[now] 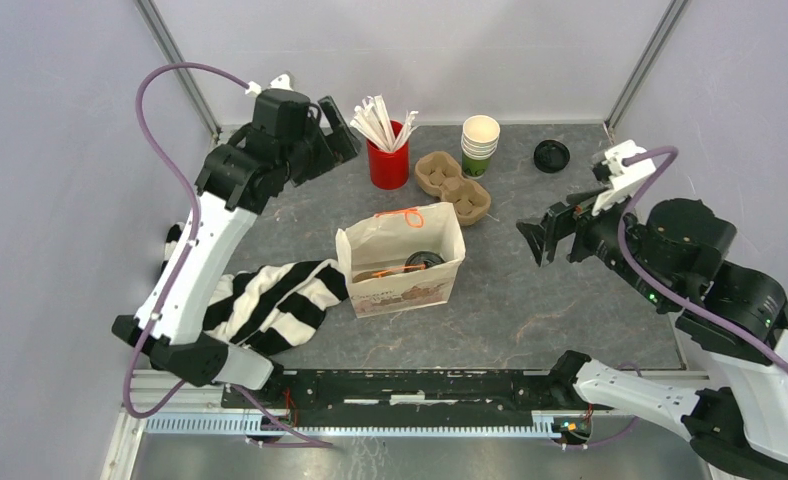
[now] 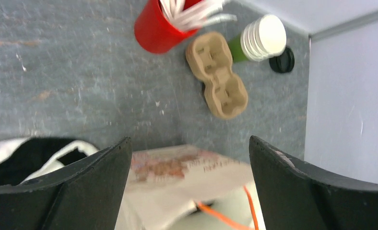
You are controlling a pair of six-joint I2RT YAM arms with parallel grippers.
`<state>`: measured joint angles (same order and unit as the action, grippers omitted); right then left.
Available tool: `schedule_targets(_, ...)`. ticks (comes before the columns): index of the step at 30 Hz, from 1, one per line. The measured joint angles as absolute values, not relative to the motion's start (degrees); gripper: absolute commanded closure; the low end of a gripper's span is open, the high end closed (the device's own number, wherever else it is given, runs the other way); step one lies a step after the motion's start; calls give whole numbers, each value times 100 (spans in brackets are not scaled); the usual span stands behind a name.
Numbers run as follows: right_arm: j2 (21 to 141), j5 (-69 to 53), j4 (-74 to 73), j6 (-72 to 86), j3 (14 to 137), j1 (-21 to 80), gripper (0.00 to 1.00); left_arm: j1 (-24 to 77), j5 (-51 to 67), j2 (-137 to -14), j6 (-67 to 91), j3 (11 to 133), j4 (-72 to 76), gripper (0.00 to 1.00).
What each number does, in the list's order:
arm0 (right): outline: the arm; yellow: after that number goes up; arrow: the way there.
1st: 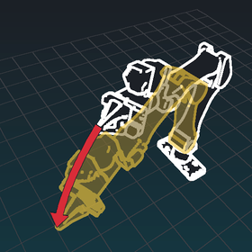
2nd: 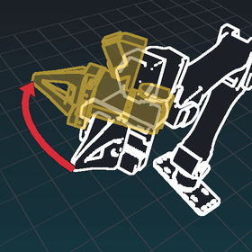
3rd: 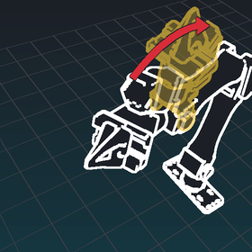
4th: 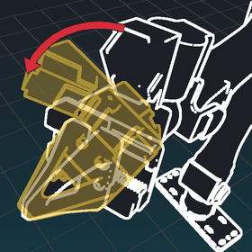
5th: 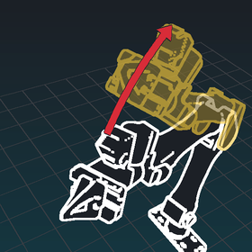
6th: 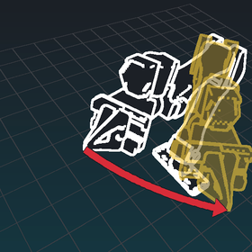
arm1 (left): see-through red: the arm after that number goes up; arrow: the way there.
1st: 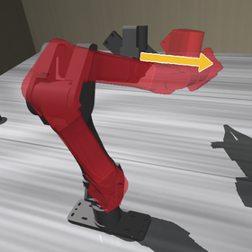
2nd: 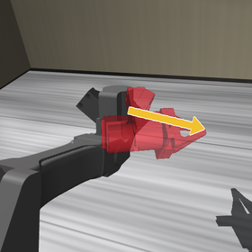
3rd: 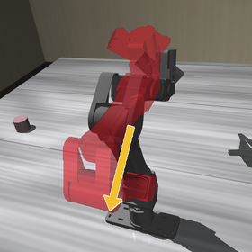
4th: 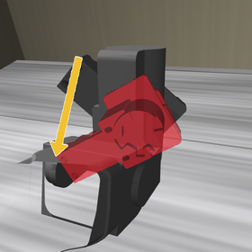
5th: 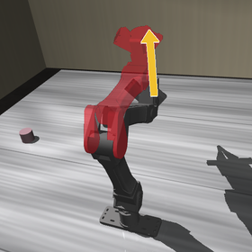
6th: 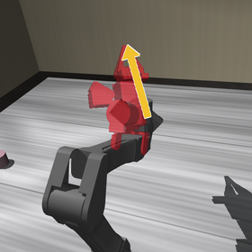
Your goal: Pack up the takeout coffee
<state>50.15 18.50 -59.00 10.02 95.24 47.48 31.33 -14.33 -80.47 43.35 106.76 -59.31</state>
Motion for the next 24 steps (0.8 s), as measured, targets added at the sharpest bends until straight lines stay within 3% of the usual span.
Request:
schedule_targets(5, 5172, 2010, -5916, 1020, 9177, 4748, 2, 2237, -784, -8615, 4136, 10639, -5074, 11)
schedule_targets(14, 5863, 2512, -5610, 908, 8350, 4689, 2, 1555, 165, -10068, 3929, 10324, -3267, 28)
schedule_targets(24, 6748, 1883, -5325, 722, 8027, 3203, 2, 1208, 808, -11279, 3953, 9854, -1811, 48)
